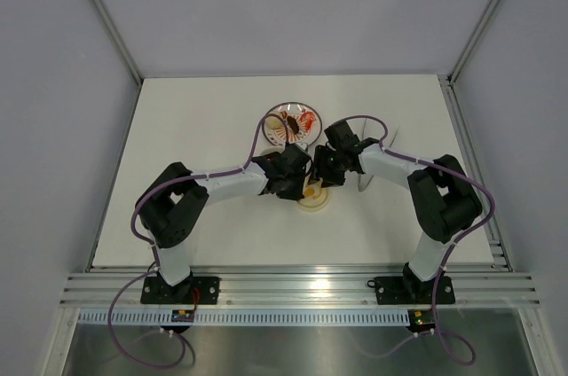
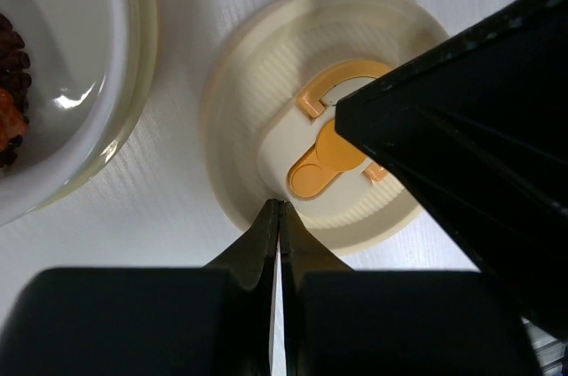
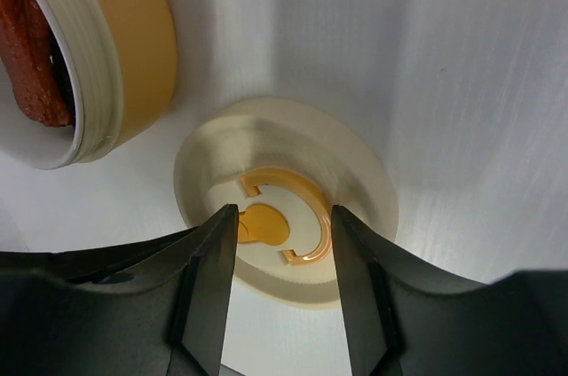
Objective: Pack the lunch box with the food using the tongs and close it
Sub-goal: Pick up the box lid from the center of the board.
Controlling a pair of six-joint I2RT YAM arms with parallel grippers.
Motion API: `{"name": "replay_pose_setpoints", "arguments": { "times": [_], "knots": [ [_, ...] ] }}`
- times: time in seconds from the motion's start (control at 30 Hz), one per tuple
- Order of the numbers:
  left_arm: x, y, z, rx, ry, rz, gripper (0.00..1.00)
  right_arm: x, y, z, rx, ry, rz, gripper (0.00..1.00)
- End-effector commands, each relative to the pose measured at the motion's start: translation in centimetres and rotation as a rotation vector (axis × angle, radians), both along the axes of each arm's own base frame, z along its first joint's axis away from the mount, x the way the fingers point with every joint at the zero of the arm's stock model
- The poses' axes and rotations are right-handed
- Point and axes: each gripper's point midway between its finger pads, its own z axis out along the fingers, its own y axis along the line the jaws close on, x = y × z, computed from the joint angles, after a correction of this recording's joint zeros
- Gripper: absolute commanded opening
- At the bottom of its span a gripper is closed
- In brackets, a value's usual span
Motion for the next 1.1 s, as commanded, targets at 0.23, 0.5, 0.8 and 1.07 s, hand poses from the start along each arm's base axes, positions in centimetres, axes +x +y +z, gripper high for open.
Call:
{"name": "replay_pose_setpoints", "arguments": {
  "times": [0.23,0.5,0.8,1.07],
  "knots": [
    [-0.1,-0.3,-1.3,-0.023,0.015,-0.002,0.0,-0.4,2.5,2.0,0.162,-0.012,0.001,0.49],
    [0.0,-0.3,-1.4,-0.024,0.012,0.0,0.0,-0.9,3.7,4.6,0.27,-0.029,0.014,0.48],
    [0.0,-0.3,-1.4,-0.025,0.009,-0.001,0.0,-1.6,4.5,6.6,0.359,-0.036,0.023,0.48],
    [-0.2,0.0,0.2,-0.038,-0.015,-0.006,0.0,-0.7,1.4,6.9,0.193,-0.116,-0.054,0.48]
  ]
}}
